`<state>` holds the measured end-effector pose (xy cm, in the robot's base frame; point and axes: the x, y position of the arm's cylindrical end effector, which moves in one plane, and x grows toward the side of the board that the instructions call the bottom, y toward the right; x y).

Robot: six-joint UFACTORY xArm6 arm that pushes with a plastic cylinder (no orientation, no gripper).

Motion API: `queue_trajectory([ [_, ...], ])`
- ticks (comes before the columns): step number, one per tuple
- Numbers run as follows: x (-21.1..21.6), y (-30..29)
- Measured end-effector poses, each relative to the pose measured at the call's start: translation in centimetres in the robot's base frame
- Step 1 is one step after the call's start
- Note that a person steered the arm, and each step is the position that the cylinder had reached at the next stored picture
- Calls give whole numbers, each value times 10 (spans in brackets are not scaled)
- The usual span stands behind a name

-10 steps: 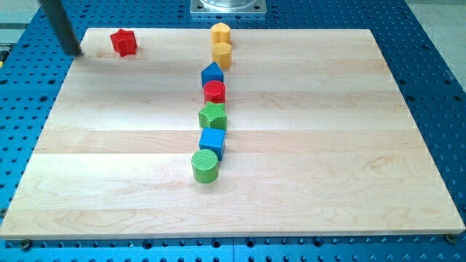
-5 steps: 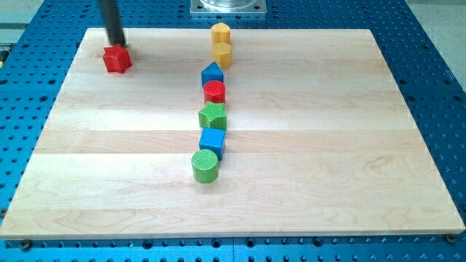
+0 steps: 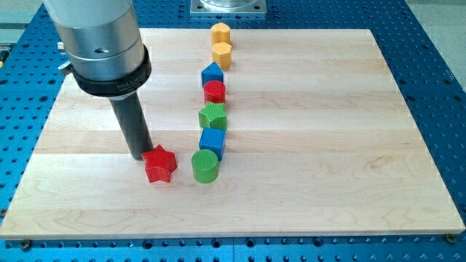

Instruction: Keep red star at bottom center

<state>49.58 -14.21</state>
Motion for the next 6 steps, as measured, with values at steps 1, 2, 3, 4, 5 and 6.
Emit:
queue_trajectory([
  [1, 3, 3],
  [2, 54, 62],
  [3, 66, 47],
  [4, 69, 31],
  [5, 89, 56],
  [6, 89, 58],
])
